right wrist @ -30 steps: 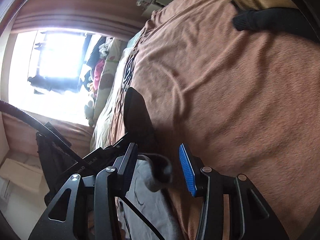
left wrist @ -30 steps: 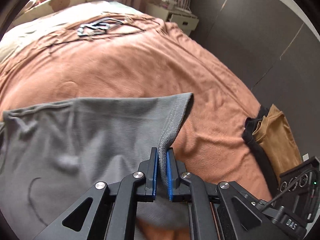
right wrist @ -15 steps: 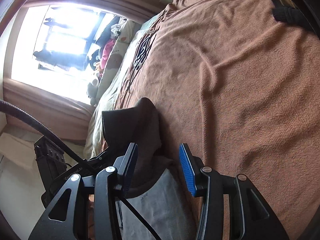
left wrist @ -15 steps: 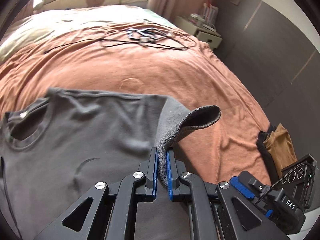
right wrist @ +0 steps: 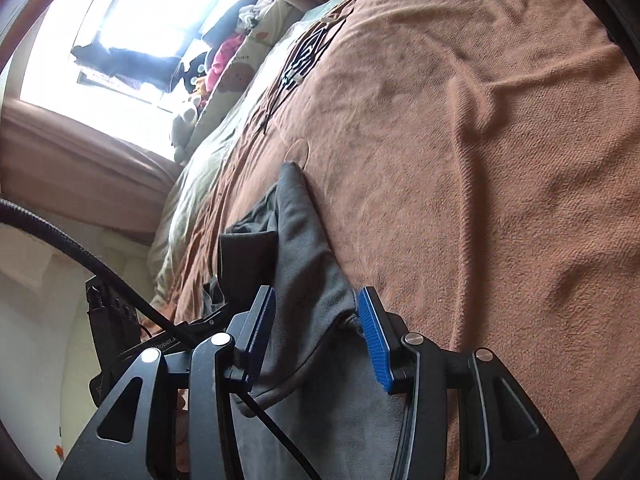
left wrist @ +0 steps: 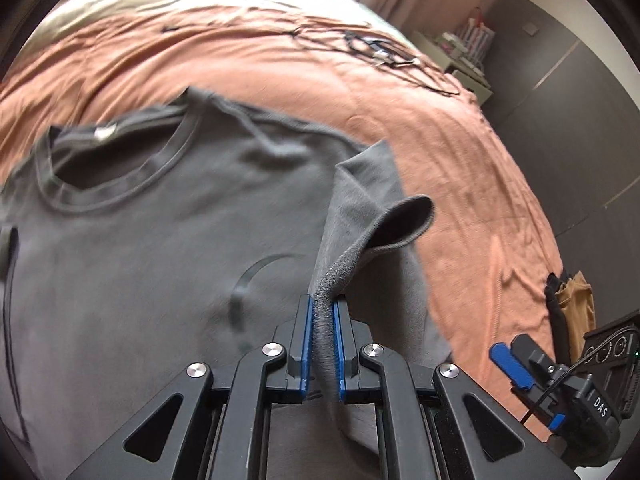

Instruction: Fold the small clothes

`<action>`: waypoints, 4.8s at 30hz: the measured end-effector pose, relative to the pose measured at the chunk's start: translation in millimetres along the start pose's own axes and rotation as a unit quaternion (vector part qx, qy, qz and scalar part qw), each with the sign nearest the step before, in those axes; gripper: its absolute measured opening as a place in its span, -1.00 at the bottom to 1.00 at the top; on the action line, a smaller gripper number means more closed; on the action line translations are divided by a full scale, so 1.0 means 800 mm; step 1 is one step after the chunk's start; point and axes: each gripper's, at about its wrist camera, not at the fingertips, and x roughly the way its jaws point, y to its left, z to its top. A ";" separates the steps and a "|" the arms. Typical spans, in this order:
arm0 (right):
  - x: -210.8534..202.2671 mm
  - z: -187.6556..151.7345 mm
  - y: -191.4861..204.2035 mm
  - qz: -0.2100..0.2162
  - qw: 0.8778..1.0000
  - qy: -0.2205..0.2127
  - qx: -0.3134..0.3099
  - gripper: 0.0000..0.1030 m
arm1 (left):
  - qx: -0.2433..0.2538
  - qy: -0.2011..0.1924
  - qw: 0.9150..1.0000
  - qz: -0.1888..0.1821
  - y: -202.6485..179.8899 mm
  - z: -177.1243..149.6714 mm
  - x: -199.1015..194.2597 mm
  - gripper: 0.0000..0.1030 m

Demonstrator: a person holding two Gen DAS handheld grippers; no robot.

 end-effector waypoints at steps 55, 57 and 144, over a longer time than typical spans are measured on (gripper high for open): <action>-0.005 -0.031 0.043 -0.044 0.995 0.021 -0.084 -0.20 | 0.084 -0.051 0.989 0.109 0.030 0.051 0.016 -0.53; 0.003 -0.036 0.047 -0.055 0.993 0.028 -0.099 -0.20 | 0.097 -0.046 0.989 0.100 0.017 0.051 0.023 -0.53; -0.228 -0.208 0.156 -0.215 0.932 -0.068 -0.283 0.75 | 0.002 -0.162 0.982 0.094 0.160 -0.230 -0.388 0.68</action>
